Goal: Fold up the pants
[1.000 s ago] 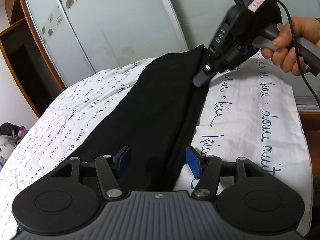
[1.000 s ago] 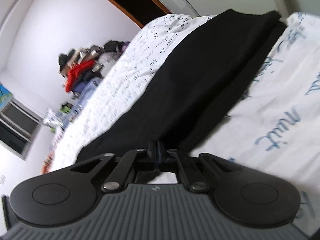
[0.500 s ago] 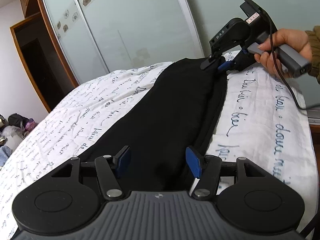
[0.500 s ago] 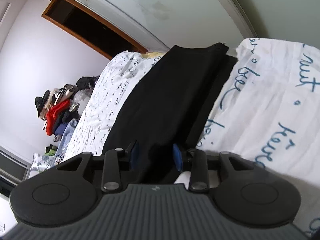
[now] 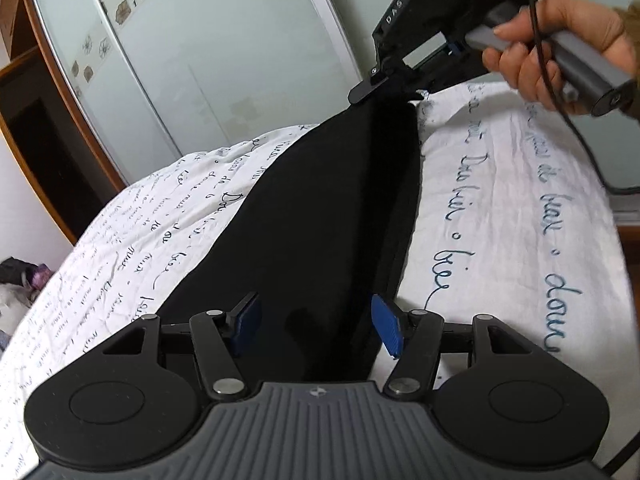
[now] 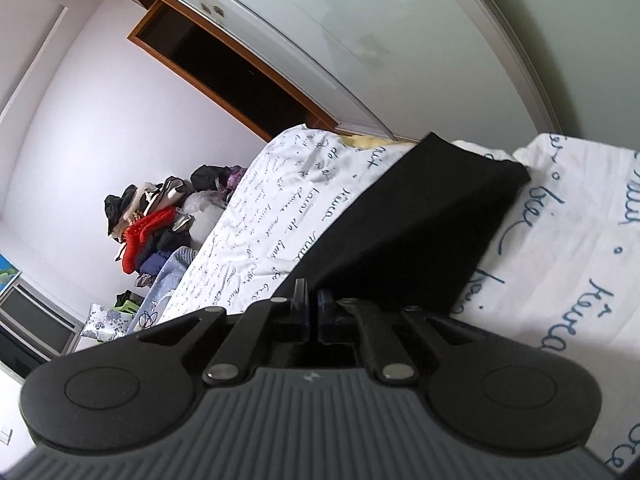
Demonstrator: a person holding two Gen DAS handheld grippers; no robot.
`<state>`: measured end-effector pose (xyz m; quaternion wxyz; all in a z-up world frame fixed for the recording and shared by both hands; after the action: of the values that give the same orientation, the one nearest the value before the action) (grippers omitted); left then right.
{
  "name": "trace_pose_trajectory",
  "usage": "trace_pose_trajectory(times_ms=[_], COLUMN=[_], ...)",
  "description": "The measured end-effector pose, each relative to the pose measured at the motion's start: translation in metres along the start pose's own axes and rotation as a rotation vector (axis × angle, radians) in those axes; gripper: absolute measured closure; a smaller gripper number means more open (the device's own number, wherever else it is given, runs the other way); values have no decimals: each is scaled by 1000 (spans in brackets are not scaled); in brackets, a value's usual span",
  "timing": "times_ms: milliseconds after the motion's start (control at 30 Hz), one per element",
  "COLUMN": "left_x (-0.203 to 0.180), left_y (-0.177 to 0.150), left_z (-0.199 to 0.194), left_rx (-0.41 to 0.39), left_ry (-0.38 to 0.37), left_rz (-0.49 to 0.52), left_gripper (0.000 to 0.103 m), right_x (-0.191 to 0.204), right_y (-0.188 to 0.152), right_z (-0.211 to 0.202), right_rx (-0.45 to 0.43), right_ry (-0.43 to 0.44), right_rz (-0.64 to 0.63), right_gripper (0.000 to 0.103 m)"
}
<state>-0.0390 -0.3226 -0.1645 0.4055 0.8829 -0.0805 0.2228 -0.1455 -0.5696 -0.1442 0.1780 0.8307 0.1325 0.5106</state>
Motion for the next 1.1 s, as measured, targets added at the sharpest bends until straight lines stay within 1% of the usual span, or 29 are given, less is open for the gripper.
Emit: trace_pose_trajectory(times_ms=[67, 100, 133, 200, 233, 267, 333, 433, 500, 600, 733, 867, 967, 1033, 1067, 1100], left_x=[2, 5, 8, 14, 14, 14, 9, 2, -1, -4, -2, 1, 0, -7, -9, -9], left_y=[1, 1, 1, 0, 0, 0, 1, 0, 0, 0, 0, 0, -1, -2, -4, -5], left_z=[4, 5, 6, 6, 6, 6, 5, 6, 6, 5, 3, -6, -14, -18, -17, -15], left_rx=[3, 3, 7, 7, 3, 1, 0, 9, 15, 19, 20, 14, 14, 22, 29, 41], left_ry=[-1, 1, 4, 18, 29, 34, 24, -12, -29, -62, -81, -132, -180, -255, -258, -232], left_rz=[-33, -59, -83, -111, -109, -101, -85, -84, -92, -110, -144, -193, -216, -229, -237, -236], left_gripper=[43, 48, 50, 51, 54, 58, 62, 72, 84, 93, 97, 99, 102, 103, 103, 103], right_x=[-3, -5, -6, -9, -10, -11, -14, -16, -18, -21, -24, -23, -24, -26, -27, -30], right_y=[-2, -3, -5, -8, -9, -10, -11, -14, -15, -18, -17, -20, -20, -20, -20, -21], right_z=[-2, -3, -3, -4, -5, -6, -5, -4, -5, -4, -3, -9, -18, -23, -24, -24], right_rx=[3, 5, 6, 8, 9, 8, 14, 21, 22, 23, 8, 2, -9, -10, -6, 0], right_ry=[0, -3, -7, -8, -7, -8, -14, -20, -26, -39, -43, -47, -46, -51, -57, -68], right_rz=[9, 13, 18, 39, 48, 53, 63, 66, 64, 62, 54, 42, 43, 43, 42, 40], right_gripper=[97, 97, 97, 97, 97, 97, 97, 97, 97, 97, 97, 97, 97, 97, 97, 97])
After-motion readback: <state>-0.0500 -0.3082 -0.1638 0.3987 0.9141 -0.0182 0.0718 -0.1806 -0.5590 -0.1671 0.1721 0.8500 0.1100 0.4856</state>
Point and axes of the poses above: each gripper's, at about its wrist camera, not at the fingertips, and z roughly the way its jaws point, x to its left, y to its top, the point moved 8 cm from there along z, roughly the way its jaws point, and after that the axes turned 6 degrees about z, right-handed, at the moved point
